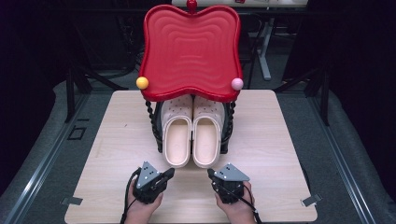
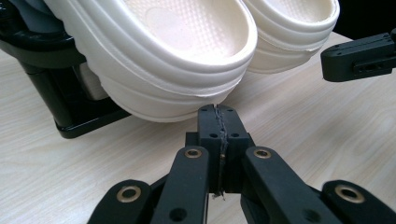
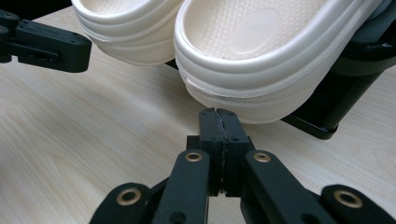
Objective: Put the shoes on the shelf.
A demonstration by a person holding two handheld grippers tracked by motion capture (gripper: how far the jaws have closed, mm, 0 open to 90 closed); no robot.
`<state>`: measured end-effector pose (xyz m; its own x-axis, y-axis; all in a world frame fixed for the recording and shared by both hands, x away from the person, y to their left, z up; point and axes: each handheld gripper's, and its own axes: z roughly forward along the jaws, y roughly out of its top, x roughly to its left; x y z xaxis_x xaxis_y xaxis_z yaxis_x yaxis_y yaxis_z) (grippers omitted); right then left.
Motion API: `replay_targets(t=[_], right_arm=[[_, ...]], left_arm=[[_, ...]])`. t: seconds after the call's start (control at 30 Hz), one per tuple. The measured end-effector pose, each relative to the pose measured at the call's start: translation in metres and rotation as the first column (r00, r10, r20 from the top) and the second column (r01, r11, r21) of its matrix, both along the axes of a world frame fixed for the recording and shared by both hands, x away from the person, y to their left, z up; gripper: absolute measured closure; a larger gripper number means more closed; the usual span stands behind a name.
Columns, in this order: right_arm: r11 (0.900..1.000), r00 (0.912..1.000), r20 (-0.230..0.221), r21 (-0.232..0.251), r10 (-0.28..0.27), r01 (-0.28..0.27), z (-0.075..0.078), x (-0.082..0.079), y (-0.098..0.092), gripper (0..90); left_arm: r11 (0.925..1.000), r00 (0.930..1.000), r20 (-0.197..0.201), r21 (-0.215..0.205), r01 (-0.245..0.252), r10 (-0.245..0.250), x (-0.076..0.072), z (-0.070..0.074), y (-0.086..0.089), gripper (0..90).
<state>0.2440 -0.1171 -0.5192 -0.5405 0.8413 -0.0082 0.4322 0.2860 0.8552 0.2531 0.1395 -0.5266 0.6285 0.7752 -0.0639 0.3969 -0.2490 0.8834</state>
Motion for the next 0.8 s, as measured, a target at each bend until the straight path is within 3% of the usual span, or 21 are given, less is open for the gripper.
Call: replay_targets(t=[0.47, 0.8], right_arm=[[1.0, 0.9999, 0.013, -0.011, -0.011, 0.011, 0.007, 0.0, 0.0, 90.0], [0.999, 0.9984, 0.018, -0.005, -0.054, 0.054, 0.013, 0.005, -0.01, 90.0]], left_arm=[[0.9996, 0.9995, 0.018, 0.01, -0.027, 0.027, -0.001, 0.009, 0.004, 89.9], [0.9983, 0.998, 0.025, -0.006, -0.057, 0.057, 0.011, 0.016, 0.011, 89.9]])
